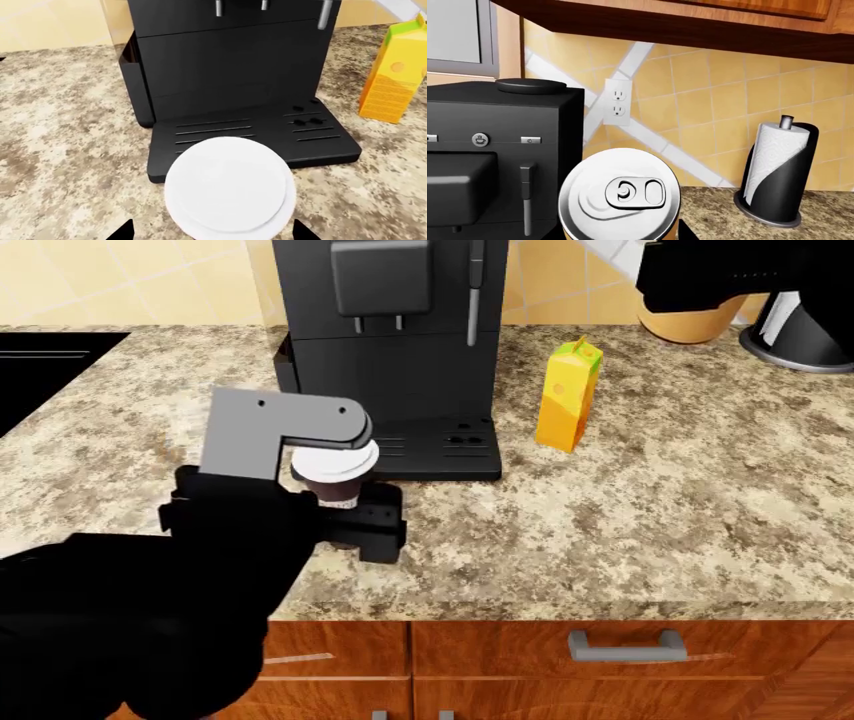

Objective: Move the drinks to the dining counter.

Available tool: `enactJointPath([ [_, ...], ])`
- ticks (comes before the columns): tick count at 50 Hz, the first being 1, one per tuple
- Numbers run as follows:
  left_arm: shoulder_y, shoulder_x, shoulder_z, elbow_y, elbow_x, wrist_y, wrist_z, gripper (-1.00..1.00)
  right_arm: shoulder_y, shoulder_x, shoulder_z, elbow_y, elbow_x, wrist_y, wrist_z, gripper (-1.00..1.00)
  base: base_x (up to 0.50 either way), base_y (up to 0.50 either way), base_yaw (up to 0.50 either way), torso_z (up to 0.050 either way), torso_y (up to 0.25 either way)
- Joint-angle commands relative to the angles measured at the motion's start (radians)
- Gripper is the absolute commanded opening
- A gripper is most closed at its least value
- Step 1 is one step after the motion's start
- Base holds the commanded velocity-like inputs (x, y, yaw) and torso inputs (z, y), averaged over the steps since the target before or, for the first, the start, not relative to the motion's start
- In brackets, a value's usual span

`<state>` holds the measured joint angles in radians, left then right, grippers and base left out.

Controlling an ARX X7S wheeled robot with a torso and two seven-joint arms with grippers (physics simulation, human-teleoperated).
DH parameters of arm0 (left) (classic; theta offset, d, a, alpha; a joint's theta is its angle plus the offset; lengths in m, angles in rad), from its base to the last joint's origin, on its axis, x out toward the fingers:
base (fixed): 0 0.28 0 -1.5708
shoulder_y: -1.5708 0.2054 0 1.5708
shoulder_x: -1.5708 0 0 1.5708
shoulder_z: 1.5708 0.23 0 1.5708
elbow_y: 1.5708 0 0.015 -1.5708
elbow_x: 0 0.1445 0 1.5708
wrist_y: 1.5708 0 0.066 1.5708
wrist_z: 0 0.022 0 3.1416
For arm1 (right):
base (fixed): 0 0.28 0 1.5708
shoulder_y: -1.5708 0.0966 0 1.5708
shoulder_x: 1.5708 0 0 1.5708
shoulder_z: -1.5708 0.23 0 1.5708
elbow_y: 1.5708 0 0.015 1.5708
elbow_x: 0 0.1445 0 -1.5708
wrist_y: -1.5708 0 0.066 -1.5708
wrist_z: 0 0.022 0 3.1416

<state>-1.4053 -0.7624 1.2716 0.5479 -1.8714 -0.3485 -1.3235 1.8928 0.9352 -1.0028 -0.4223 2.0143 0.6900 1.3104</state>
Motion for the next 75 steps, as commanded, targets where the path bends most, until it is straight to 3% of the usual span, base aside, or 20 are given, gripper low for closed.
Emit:
enactJointPath([
  [1, 0.015, 0.008, 0.011, -0.025, 0.021, -0.001, 0.017, 1.00, 0.007, 0.000, 0.010, 0.002, -0.012, 0.011, -0.004, -1.00, 0.00, 0.00, 0.00, 0.000, 0.000],
  [8, 0.021, 0.015, -0.007, -0.018, 0.029, 0.022, 0.046, 1.00, 0.005, -0.002, 0.011, 0.003, -0.014, 0.011, -0.009, -1.00, 0.00, 0.00, 0.00, 0.002, 0.000],
  [9, 0.024, 0.016, -0.016, -0.013, 0.034, 0.035, 0.056, -1.00, 0.005, -0.002, 0.011, 0.003, -0.013, 0.011, -0.008, -1.00, 0.00, 0.00, 0.00, 0.000, 0.000],
  [27, 0.029, 0.021, -0.056, 0.010, 0.050, 0.084, 0.088, -1.00, 0.010, -0.003, 0.015, 0.003, -0.011, 0.014, -0.010, -1.00, 0.00, 0.00, 0.00, 0.000, 0.001],
  [40, -0.036, -0.010, -0.101, 0.081, 0.011, 0.084, 0.034, -1.00, 0.017, -0.003, 0.019, 0.003, -0.017, 0.019, -0.014, -1.00, 0.00, 0.00, 0.00, 0.000, 0.001],
  [53, -0.258, -0.025, -0.182, 0.098, -0.109, 0.023, -0.035, -1.00, 0.029, -0.019, 0.027, 0.010, -0.023, 0.018, -0.018, -1.00, 0.00, 0.00, 0.00, 0.001, 0.001],
  [62, -0.358, -0.048, -0.232, 0.055, -0.175, 0.010, -0.045, -1.00, 0.037, -0.031, 0.015, 0.020, -0.024, 0.040, -0.017, -1.00, -0.48, 0.02, 0.00, 0.000, 0.001],
  [75, -0.351, -0.058, -0.234, 0.051, -0.175, 0.018, -0.052, -1.00, 0.027, -0.032, 0.011, 0.018, -0.046, 0.046, -0.036, -1.00, -0.50, 0.02, 0.00, 0.000, 0.000],
])
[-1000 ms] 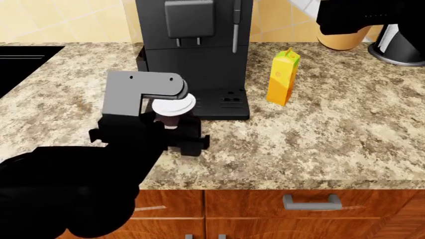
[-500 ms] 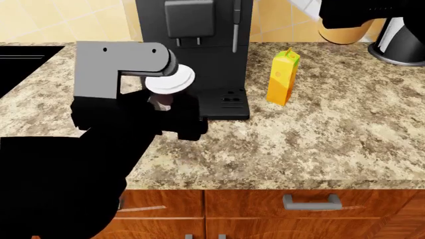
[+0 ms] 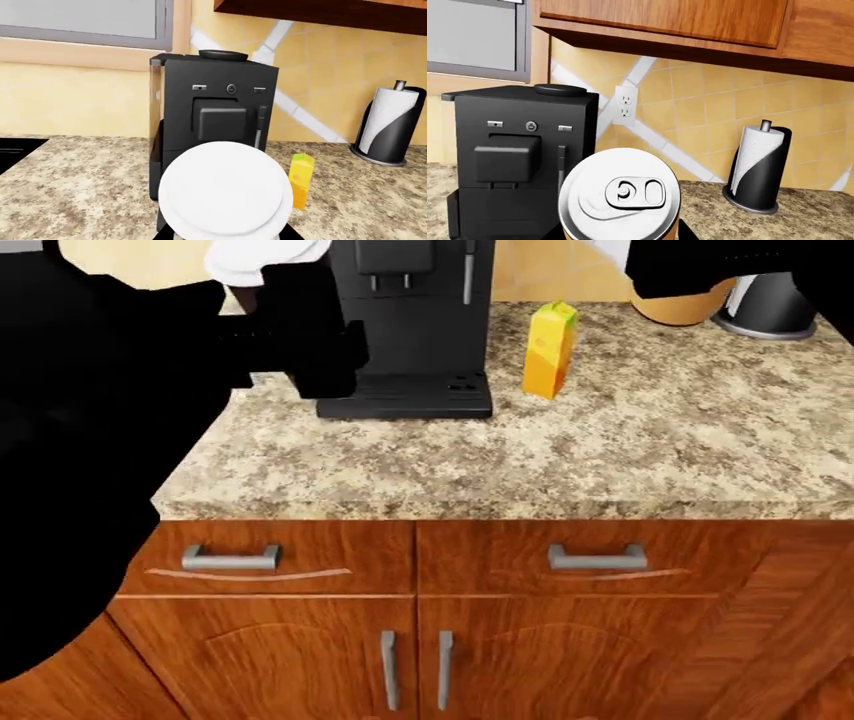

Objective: Move the drinks to the dining counter.

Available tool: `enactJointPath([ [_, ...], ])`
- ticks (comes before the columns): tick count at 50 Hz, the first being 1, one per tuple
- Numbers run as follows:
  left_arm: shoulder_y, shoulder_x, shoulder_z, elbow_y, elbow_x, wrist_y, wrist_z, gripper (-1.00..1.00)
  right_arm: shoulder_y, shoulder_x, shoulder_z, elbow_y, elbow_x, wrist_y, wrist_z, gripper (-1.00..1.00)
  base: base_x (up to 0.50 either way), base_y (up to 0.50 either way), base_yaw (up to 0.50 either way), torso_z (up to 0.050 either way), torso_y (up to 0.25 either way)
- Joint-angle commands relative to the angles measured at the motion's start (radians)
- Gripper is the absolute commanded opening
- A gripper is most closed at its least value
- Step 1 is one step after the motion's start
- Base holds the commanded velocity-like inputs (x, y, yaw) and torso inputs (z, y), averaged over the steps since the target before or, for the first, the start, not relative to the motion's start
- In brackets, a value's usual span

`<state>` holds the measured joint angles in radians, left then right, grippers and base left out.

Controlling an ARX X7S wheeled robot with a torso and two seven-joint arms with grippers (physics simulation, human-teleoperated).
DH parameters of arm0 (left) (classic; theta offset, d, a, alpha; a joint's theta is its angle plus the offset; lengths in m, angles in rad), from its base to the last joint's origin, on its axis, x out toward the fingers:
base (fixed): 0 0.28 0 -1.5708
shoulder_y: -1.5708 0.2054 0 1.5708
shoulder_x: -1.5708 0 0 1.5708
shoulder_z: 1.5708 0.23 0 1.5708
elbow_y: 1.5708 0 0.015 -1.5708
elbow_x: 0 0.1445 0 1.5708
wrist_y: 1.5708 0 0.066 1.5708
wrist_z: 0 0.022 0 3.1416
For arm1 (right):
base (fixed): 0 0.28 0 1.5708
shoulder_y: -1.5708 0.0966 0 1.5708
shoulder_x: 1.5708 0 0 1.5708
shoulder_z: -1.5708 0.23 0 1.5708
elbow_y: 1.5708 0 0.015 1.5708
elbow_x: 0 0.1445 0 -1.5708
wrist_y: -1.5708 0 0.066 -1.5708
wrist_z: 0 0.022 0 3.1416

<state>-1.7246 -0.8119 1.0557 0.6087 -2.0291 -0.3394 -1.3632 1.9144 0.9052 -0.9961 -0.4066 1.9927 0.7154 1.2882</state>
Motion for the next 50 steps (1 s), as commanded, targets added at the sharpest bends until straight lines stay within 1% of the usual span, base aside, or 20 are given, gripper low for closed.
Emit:
enactJointPath([
  [1, -0.031, -0.009, -0.018, -0.010, -0.015, 0.010, -0.011, -1.00, 0.008, -0.002, 0.002, 0.004, -0.022, 0.026, -0.010, -1.00, -0.50, 0.03, 0.00, 0.000, 0.000],
  [5, -0.029, -0.009, -0.014, -0.009, -0.011, 0.007, -0.012, -1.00, 0.003, 0.000, 0.010, -0.004, -0.048, 0.018, -0.027, -1.00, -0.50, 0.03, 0.00, 0.003, 0.000],
  [9, -0.024, -0.011, -0.011, -0.013, -0.007, 0.005, -0.010, -1.00, 0.006, 0.001, 0.012, 0.002, -0.070, 0.019, -0.033, -1.00, 0.00, 0.00, 0.00, 0.000, 0.000],
  [10, -0.024, -0.011, -0.010, -0.014, -0.006, 0.005, -0.010, -1.00, 0.023, 0.001, -0.004, 0.013, -0.051, 0.053, -0.016, -1.00, 0.00, 0.00, 0.00, 0.000, 0.000],
  [11, -0.023, -0.011, -0.009, -0.014, -0.006, 0.005, -0.010, -1.00, 0.010, 0.005, 0.007, 0.002, -0.073, 0.029, -0.025, -1.00, 0.00, 0.00, 0.00, 0.000, 0.000],
  [15, -0.027, -0.013, -0.010, -0.015, -0.006, 0.003, -0.008, -1.00, 0.030, 0.000, -0.012, 0.011, -0.076, 0.072, -0.014, -1.00, -0.04, 0.00, 0.50, 0.000, 0.000],
  [50, -0.035, -0.017, -0.024, -0.016, -0.003, 0.011, 0.000, -1.00, 0.035, -0.012, -0.016, 0.008, -0.056, 0.084, 0.008, -1.00, -0.02, 0.00, 0.50, 0.000, 0.000],
])
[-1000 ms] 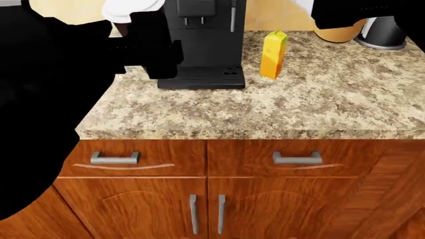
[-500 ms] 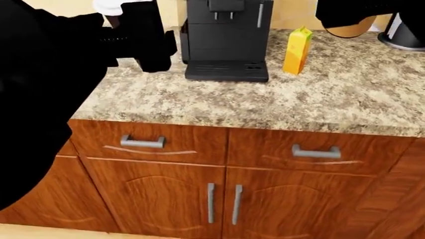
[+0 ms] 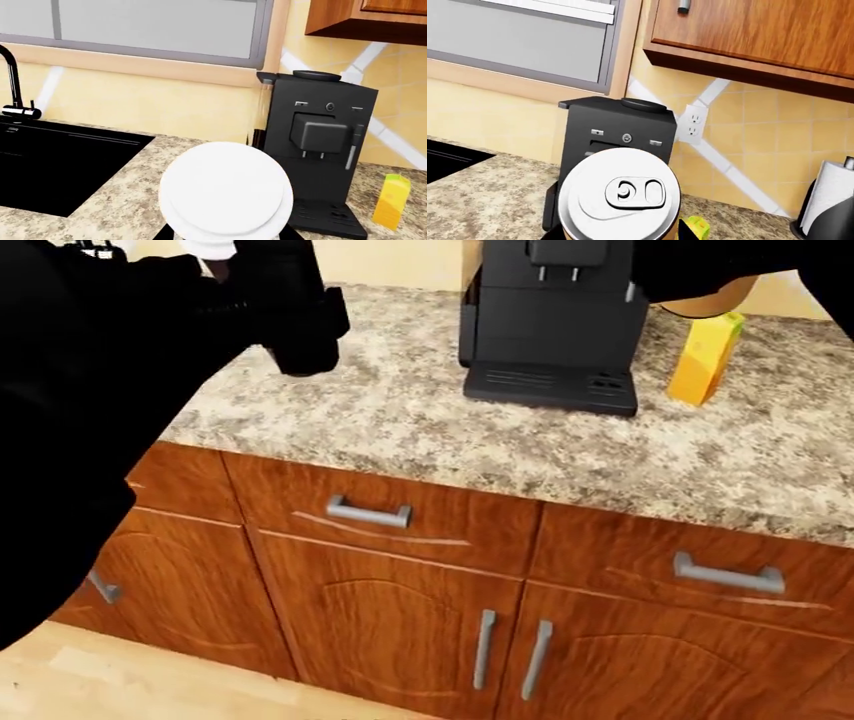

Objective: Move the drinks to the dining counter.

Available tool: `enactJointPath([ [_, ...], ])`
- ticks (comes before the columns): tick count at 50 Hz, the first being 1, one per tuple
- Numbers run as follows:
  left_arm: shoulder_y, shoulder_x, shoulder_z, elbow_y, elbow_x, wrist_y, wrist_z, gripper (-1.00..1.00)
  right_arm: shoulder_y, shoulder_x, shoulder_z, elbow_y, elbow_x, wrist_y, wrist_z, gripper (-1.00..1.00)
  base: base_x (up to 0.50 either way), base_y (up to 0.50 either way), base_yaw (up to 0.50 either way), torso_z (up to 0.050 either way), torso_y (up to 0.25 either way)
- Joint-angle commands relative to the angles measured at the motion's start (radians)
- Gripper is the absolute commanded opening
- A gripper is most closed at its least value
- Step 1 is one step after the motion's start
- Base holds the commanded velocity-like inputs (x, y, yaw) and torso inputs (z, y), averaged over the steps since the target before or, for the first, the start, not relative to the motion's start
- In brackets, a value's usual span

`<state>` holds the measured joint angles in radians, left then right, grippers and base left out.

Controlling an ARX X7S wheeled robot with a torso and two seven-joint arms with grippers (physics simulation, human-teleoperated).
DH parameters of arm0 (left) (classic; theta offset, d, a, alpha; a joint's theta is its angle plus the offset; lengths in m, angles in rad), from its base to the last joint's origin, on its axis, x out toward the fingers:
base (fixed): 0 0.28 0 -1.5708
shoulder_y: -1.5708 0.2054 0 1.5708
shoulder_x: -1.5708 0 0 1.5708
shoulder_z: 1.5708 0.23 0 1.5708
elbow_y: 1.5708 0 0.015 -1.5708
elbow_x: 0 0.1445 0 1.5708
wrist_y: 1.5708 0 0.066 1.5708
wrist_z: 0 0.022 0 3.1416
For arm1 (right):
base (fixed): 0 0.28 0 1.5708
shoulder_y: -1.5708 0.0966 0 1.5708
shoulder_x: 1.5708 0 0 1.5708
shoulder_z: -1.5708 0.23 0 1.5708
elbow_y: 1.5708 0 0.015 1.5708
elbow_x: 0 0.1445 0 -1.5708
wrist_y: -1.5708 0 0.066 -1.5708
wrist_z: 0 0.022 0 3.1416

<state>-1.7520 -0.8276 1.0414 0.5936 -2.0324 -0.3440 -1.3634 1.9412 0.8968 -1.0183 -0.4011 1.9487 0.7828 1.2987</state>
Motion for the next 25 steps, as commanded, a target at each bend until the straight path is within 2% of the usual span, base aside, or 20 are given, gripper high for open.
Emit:
enactJointPath([
  [1, -0.008, -0.001, -0.010, -0.001, 0.000, 0.016, 0.000, -1.00, 0.008, -0.004, 0.006, 0.003, -0.012, 0.017, -0.003, -1.00, -0.01, 0.00, 0.50, 0.000, 0.000],
  [25, -0.010, -0.003, -0.016, -0.005, 0.002, 0.020, 0.005, -1.00, 0.002, -0.008, 0.006, 0.005, -0.017, 0.021, -0.009, -1.00, 0.00, 0.00, 0.50, 0.000, 0.001],
])
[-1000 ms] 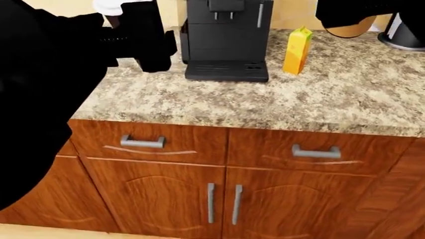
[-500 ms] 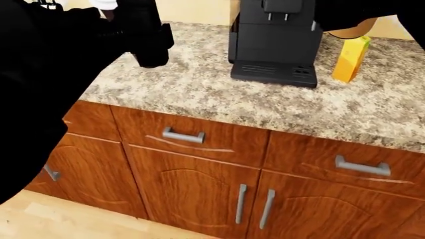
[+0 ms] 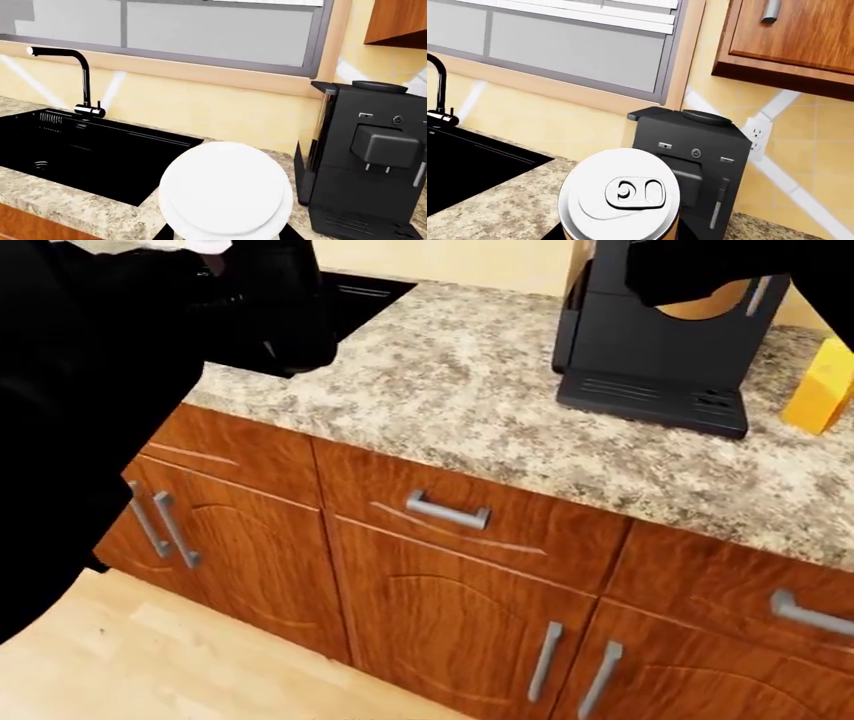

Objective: Move the drinks to the dining counter.

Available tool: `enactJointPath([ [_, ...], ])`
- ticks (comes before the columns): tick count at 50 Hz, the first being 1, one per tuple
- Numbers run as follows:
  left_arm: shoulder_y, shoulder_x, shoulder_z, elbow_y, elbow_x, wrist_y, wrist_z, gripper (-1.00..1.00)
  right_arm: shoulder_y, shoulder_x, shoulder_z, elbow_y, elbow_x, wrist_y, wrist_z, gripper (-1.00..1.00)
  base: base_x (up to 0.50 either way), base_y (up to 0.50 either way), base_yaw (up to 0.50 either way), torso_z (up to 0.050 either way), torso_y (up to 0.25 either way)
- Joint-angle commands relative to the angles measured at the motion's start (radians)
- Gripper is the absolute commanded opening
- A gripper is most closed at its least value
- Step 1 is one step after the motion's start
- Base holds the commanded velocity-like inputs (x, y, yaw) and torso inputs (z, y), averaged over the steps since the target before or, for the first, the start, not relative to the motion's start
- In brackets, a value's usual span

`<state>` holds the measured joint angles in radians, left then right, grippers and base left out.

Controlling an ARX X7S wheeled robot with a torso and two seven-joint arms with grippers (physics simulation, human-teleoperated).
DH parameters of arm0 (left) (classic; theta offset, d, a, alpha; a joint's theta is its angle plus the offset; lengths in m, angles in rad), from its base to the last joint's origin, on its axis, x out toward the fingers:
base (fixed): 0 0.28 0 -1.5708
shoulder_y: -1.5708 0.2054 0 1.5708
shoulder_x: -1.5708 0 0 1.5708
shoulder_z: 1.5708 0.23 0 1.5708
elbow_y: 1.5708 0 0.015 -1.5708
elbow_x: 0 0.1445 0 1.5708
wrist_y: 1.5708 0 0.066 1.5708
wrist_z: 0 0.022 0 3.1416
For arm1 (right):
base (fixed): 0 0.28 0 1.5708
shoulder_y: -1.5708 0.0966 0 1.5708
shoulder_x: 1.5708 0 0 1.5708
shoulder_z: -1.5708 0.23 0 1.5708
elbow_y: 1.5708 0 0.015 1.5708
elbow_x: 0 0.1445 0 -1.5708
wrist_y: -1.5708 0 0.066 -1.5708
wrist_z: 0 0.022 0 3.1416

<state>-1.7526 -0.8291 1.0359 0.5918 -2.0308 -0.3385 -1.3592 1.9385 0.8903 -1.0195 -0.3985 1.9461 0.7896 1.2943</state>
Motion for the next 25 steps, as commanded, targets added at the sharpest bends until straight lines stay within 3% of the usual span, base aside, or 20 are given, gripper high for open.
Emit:
enactJointPath([
  [1, -0.009, -0.002, -0.010, -0.003, 0.000, 0.015, 0.000, -1.00, 0.005, -0.002, 0.007, 0.003, -0.015, 0.015, -0.005, -1.00, 0.00, 0.00, 0.50, 0.000, 0.000],
  [25, -0.015, -0.004, -0.015, -0.006, 0.000, 0.014, 0.004, -1.00, 0.008, -0.008, 0.008, 0.007, -0.018, 0.022, -0.009, -1.00, 0.00, 0.00, 0.50, 0.000, 0.001],
])
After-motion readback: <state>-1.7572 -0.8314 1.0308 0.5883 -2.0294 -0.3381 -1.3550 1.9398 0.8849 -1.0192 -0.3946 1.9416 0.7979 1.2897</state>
